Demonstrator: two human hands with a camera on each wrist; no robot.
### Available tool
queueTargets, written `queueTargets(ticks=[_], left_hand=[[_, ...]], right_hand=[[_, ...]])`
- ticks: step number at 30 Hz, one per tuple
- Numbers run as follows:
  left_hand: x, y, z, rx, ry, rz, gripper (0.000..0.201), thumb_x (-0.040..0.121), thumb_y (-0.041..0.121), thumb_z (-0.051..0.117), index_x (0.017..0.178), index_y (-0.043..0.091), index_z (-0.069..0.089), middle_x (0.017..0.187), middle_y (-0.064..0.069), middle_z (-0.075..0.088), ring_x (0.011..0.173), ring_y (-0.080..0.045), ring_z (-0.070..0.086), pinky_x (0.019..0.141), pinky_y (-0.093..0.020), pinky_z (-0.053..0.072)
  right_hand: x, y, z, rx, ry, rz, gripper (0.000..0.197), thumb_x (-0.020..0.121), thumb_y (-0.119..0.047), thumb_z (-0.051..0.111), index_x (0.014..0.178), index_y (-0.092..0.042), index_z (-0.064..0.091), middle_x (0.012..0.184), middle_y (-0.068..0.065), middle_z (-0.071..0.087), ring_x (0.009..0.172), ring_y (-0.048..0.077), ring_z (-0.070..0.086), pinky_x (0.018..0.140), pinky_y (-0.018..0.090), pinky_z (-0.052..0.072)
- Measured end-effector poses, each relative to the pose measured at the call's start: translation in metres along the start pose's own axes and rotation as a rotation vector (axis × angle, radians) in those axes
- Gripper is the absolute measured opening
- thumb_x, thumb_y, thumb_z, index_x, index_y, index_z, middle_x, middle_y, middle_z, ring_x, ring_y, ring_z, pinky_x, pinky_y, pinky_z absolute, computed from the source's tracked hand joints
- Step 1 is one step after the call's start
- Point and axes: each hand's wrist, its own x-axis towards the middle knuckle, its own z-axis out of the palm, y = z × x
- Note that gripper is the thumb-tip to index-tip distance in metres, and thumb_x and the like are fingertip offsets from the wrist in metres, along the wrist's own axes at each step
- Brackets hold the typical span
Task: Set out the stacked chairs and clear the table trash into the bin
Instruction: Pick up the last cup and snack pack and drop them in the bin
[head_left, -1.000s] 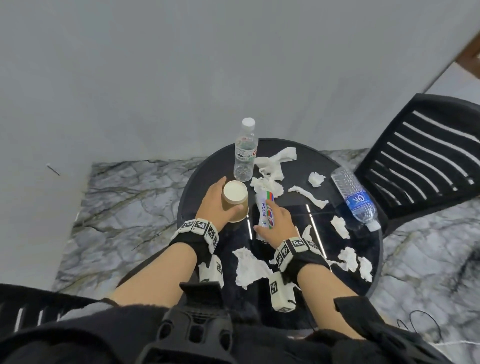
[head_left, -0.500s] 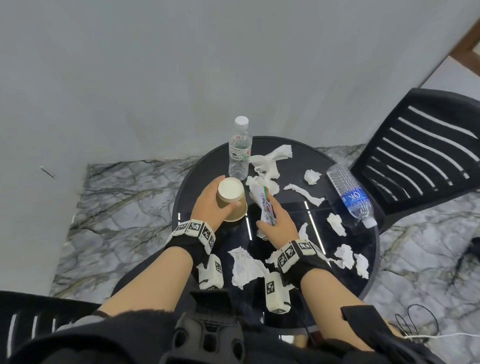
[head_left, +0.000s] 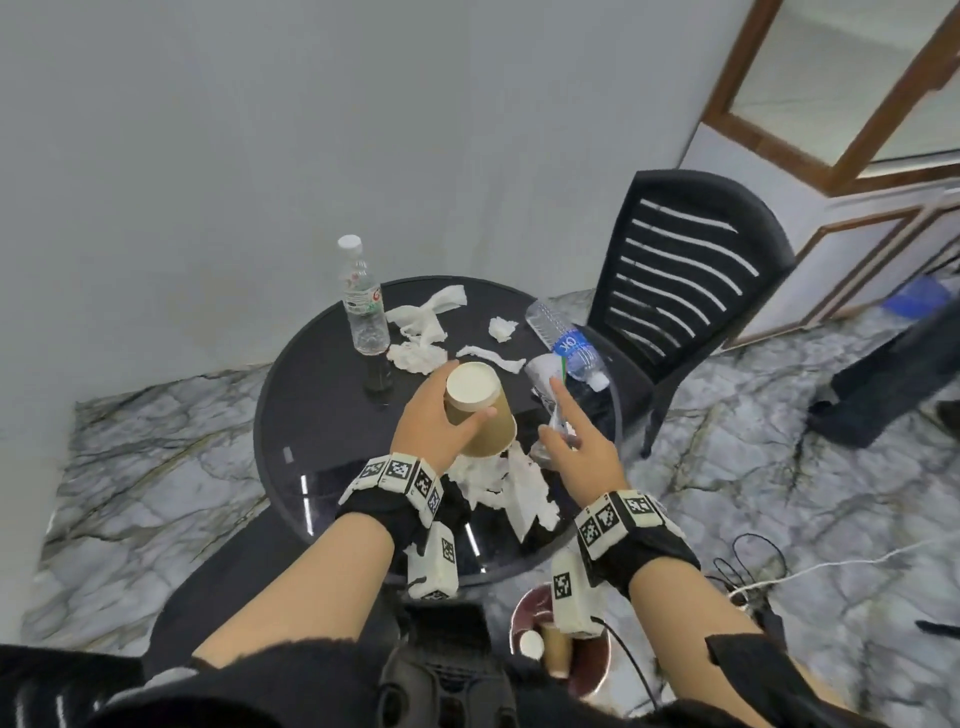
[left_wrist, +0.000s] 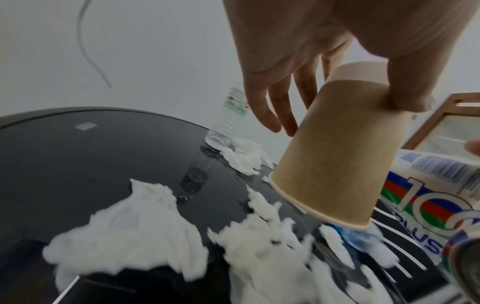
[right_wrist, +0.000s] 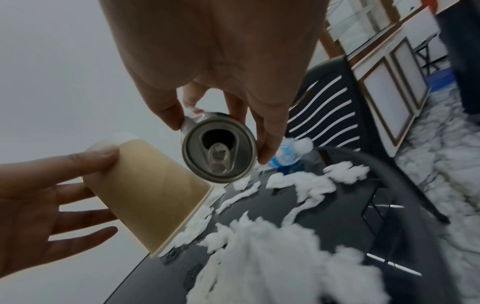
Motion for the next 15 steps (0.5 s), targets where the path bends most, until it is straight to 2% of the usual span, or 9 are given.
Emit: queueTargets(ticks=[2,4,5,6,8,10,11,13,15], left_hand=[[-0.019,0.018,0.024,-0.019,-0.035,0.020,0.065,0.078,0.033,0.074,0.134,0.027,0.042,0.133,0.006,0.051,0.118,-0.017,0.051,0.102,-0.034,0.042],[-0.040,0.033,0.048,-0.016,-0.083,0.046,0.066,0.077,0.033,0.074,0.134,0.027,0.042,0.133,0.005,0.052,0.117,-0.017,0.051,0.102,-0.036,0.042],[-0.050,0.038,0.060,-0.020,-0.105,0.064,0.065,0.076,0.033,0.075,0.133,0.027,0.043,0.132,0.005,0.052,0.116,-0.017,0.051,0.102,-0.038,0.042],[-0.061,0.043,0.071,-0.027,-0.124,0.073,0.064,0.075,0.033,0.075,0.131,0.028,0.044,0.131,0.005,0.053,0.116,-0.017,0.052,0.102,-0.039,0.042],[-0.081,0.050,0.092,-0.028,-0.155,0.091,0.065,0.073,0.034,0.076,0.130,0.029,0.045,0.130,0.006,0.054,0.116,-0.017,0.052,0.102,-0.042,0.043],[-0.102,0.055,0.110,-0.015,-0.198,0.089,0.068,0.072,0.037,0.076,0.132,0.031,0.043,0.131,0.007,0.054,0.117,-0.018,0.051,0.101,-0.044,0.044],[-0.111,0.055,0.119,-0.005,-0.220,0.086,0.070,0.072,0.039,0.075,0.133,0.032,0.042,0.132,0.007,0.053,0.118,-0.018,0.051,0.101,-0.045,0.044],[-0.131,0.055,0.133,-0.003,-0.261,0.086,0.071,0.072,0.041,0.075,0.134,0.031,0.042,0.133,0.008,0.052,0.120,-0.016,0.050,0.103,-0.043,0.043],[-0.149,0.056,0.144,-0.001,-0.290,0.094,0.069,0.072,0.040,0.076,0.132,0.030,0.043,0.133,0.008,0.052,0.120,-0.015,0.050,0.104,-0.042,0.042]], right_hand=[[-0.025,0.012,-0.025,0.004,0.031,-0.005,0.057,0.094,-0.022,0.049,0.125,-0.066,0.030,0.130,-0.021,0.047,0.087,-0.003,0.054,0.091,0.014,0.041],[-0.053,0.025,-0.049,0.011,0.048,0.009,0.056,0.094,-0.023,0.048,0.124,-0.067,0.030,0.137,-0.023,0.044,0.105,-0.003,0.054,0.095,0.018,0.036],[-0.067,0.032,-0.061,0.007,0.065,0.019,0.055,0.095,-0.024,0.048,0.125,-0.067,0.030,0.135,-0.021,0.047,0.106,-0.002,0.054,0.096,0.019,0.036],[-0.082,0.038,-0.073,0.009,0.090,0.031,0.055,0.094,-0.025,0.048,0.124,-0.068,0.030,0.128,-0.016,0.055,0.099,-0.001,0.056,0.095,0.021,0.039],[-0.111,0.051,-0.094,0.013,0.148,0.058,0.055,0.093,-0.027,0.049,0.123,-0.070,0.032,0.110,0.001,0.067,0.090,0.009,0.063,0.094,0.030,0.047],[-0.138,0.063,-0.111,-0.003,0.164,0.086,0.052,0.093,-0.030,0.049,0.125,-0.068,0.033,0.121,0.019,0.061,0.107,0.029,0.061,0.095,0.039,0.049],[-0.151,0.069,-0.119,-0.003,0.162,0.093,0.052,0.093,-0.030,0.049,0.125,-0.068,0.032,0.126,0.022,0.056,0.112,0.035,0.056,0.095,0.043,0.049],[-0.175,0.081,-0.131,0.046,0.174,0.114,0.054,0.093,-0.028,0.051,0.124,-0.068,0.033,0.128,0.016,0.058,0.113,0.038,0.054,0.094,0.046,0.050],[-0.195,0.095,-0.140,0.080,0.179,0.135,0.054,0.093,-0.025,0.052,0.131,-0.060,0.035,0.126,-0.001,0.061,0.110,0.029,0.059,0.090,0.034,0.054]])
